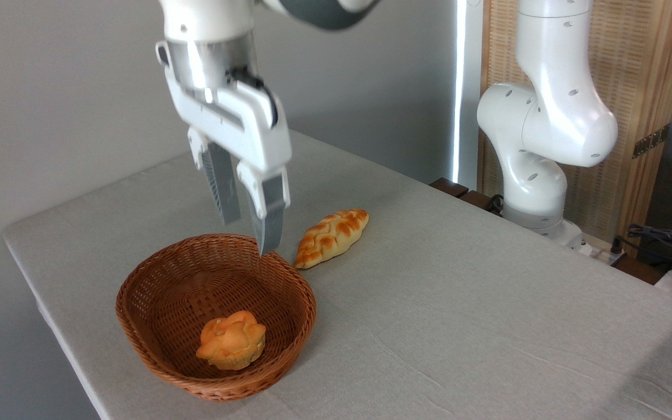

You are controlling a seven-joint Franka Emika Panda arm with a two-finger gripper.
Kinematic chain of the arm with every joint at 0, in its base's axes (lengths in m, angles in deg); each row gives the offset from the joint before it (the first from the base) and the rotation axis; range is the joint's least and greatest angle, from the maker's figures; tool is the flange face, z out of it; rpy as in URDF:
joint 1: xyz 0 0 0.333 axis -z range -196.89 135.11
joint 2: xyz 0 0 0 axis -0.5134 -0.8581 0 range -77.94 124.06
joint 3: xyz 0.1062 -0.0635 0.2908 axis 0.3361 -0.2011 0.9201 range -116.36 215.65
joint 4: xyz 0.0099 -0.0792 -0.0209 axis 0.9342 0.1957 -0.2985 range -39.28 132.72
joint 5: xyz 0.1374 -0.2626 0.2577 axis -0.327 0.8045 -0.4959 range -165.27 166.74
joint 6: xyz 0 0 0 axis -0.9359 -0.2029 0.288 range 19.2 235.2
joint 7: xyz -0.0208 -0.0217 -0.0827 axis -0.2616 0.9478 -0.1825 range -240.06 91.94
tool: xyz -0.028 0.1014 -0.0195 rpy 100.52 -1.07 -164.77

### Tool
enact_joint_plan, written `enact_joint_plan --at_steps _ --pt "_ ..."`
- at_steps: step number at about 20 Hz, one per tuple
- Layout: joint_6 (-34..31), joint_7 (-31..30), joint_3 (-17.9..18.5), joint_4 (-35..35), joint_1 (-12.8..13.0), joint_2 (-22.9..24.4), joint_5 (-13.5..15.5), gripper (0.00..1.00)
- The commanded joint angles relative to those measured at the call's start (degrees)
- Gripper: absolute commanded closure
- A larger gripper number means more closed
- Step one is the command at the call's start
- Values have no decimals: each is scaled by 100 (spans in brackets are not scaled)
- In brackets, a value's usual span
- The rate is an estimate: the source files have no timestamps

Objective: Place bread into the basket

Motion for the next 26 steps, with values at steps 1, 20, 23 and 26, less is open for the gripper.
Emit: enact_joint_plan --at_steps 1,20,23,26 --pt "-552 -114 -362 -187 -304 154 -27 0" --pt "-615 106 244 -293 30 189 -220 0" --pt "-615 106 244 -293 39 189 -220 0" --pt "-615 97 244 -293 39 189 -220 0"
